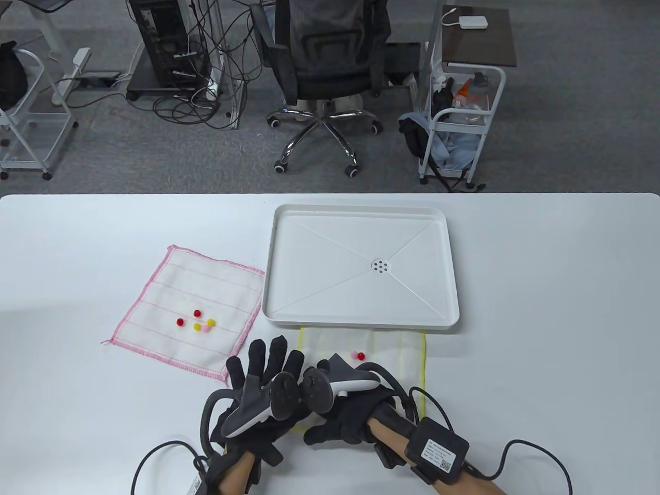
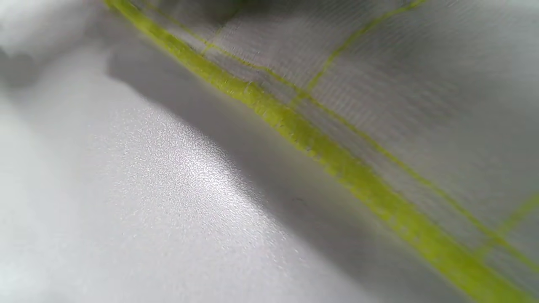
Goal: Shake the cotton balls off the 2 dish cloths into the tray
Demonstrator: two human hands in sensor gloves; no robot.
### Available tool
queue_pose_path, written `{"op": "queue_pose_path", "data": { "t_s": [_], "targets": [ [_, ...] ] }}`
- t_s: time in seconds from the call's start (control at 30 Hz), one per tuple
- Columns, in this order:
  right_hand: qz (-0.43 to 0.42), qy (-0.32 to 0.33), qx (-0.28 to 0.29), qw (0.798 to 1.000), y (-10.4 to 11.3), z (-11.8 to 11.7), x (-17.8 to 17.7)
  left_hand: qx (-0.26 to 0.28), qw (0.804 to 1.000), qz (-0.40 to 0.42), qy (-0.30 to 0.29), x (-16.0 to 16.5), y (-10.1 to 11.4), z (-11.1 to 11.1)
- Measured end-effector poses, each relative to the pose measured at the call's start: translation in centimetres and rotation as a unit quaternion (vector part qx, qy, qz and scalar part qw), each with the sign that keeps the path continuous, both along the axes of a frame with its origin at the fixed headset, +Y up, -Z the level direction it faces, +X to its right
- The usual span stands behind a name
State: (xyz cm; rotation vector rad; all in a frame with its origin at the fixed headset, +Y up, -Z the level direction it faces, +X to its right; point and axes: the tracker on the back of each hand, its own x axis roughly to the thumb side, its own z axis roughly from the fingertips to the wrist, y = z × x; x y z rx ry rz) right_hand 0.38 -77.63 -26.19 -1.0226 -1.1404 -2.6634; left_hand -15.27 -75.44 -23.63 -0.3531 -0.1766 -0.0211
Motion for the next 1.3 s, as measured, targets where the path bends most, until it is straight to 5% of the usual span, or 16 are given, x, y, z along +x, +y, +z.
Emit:
{"op": "queue_pose_path", "data": {
  "t_s": [0.17, 0.27, 0.37, 0.57, 0.93, 1.3],
  "targets": [
    [-0.076, -0.053, 0.039, 0.995, 3.3, -0.4, 4.4, 0.018, 1.000, 0.000, 0.014, -0.2, 0.3, 0.1],
    [-0.110, -0.143, 0.114, 0.977, 4.5, -1.1, 8.2, 0.019, 1.000, -0.009, 0.021, -0.2, 0.2, 0.1],
    [-0.112, -0.231, 0.169, 0.951, 4.2, -1.4, 11.4, 0.005, 0.999, -0.021, 0.025, 0.1, -0.2, -0.1],
    [-0.038, -0.319, 0.163, 0.933, 1.9, -2.2, 13.6, -0.049, 0.996, -0.044, 0.054, 1.2, -1.5, -0.5],
    [0.038, -0.322, 0.155, 0.933, -0.4, -3.2, 12.9, -0.108, 0.986, -0.052, 0.116, 3.0, -3.0, -1.6],
    [0.058, -0.300, 0.141, 0.942, 0.1, -2.3, 11.8, -0.074, 0.991, -0.041, 0.101, 4.8, -2.2, -0.7]
  ]
}}
